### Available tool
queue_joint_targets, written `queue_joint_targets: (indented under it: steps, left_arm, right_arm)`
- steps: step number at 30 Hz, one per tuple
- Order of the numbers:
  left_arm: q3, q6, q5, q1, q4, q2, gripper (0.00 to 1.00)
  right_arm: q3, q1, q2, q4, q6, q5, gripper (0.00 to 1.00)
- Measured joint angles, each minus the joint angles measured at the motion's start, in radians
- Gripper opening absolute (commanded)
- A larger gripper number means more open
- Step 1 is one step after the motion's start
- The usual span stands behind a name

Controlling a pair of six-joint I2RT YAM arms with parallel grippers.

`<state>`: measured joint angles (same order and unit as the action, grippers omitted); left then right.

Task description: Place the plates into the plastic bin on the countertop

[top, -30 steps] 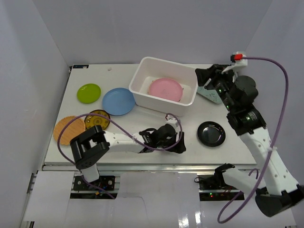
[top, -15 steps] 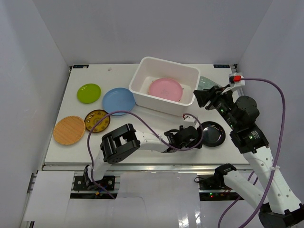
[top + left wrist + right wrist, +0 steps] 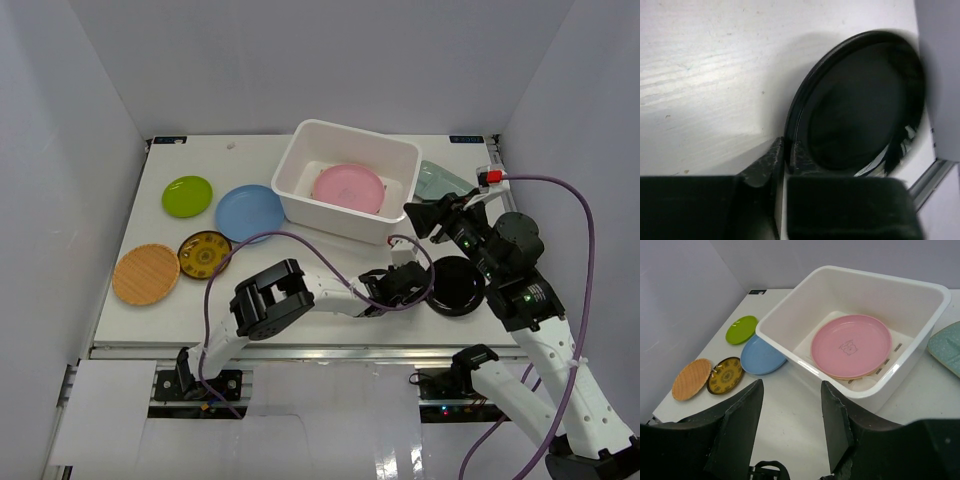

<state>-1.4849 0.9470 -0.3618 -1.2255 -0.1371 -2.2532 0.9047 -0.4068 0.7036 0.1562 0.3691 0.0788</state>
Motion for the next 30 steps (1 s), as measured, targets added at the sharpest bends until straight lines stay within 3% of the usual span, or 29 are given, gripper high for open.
queue_joint_targets:
  steps: [1,7,15,26,30]
  left_arm:
    - [0.000,0.008,0.000,0.001,-0.011,-0.004,0.00]
    - [0.018,0.014,-0.013,0.005,-0.052,0.001,0.00]
    - [0.224,-0.048,-0.001,0.005,-0.107,0.153,0.00]
    - [0.491,-0.172,0.091,0.018,-0.039,0.586,0.00]
    - [0.494,-0.185,0.158,0.107,-0.047,0.776,0.00]
  right_arm:
    - [-0.003,0.000,-0.003,0.000,0.002,0.003,0.56]
    - [-0.004,0.000,-0.014,-0.002,0.016,0.013,0.56]
    - [-0.004,0.000,-0.025,-0.001,0.017,0.014,0.56]
    - [-0.004,0.000,-0.117,-0.001,-0.030,-0.187,0.55]
    - [-0.003,0.000,-0.140,-0.008,-0.038,-0.235,0.55]
